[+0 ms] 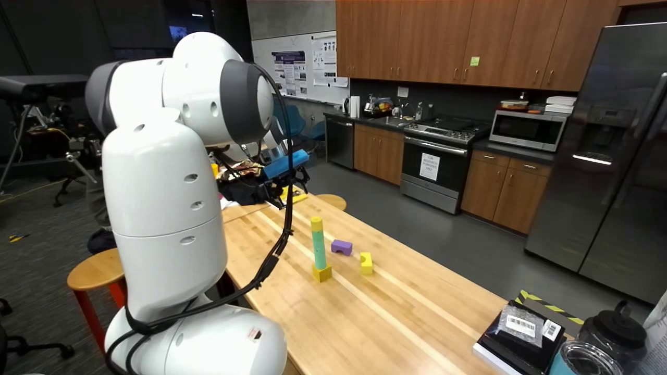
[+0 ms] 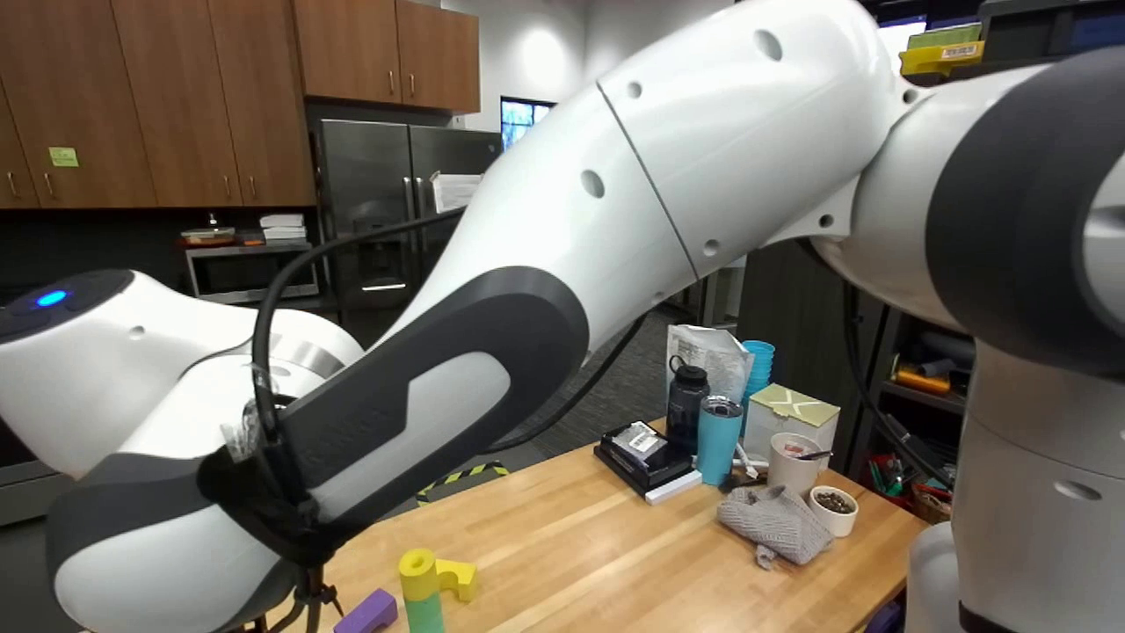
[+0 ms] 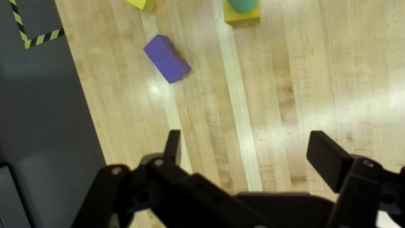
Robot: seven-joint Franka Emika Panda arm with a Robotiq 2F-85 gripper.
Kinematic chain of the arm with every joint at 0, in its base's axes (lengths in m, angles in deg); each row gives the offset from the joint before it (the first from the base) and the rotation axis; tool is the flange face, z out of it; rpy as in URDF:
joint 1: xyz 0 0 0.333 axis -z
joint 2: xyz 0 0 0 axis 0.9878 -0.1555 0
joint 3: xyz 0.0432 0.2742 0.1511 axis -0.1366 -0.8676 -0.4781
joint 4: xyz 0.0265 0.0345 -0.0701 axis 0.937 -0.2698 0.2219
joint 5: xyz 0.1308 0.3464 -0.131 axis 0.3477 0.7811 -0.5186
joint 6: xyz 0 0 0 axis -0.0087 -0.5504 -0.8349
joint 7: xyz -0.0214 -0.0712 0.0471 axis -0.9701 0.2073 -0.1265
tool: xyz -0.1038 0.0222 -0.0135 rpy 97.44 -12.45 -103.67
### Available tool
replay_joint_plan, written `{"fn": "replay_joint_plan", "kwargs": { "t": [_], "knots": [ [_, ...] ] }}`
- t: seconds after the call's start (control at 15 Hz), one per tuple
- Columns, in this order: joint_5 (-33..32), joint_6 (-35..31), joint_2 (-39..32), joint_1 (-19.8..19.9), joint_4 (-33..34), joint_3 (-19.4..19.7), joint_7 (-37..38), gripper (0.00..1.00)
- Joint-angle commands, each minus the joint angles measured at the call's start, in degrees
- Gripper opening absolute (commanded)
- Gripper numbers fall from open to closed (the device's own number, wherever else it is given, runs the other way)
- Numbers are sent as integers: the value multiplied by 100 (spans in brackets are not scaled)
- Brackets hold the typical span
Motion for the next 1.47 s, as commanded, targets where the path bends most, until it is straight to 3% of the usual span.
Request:
{"fn": "replay_joint_plan", "kwargs": {
  "t": [0.0, 0.67, 1.4],
  "knots": [
    [-214, 304, -243, -22, 480, 68, 8, 100],
    [105, 313, -552, 173, 750, 309, -5, 100],
    [-22, 201, -591, 117, 692, 288, 2, 100]
  ]
}}
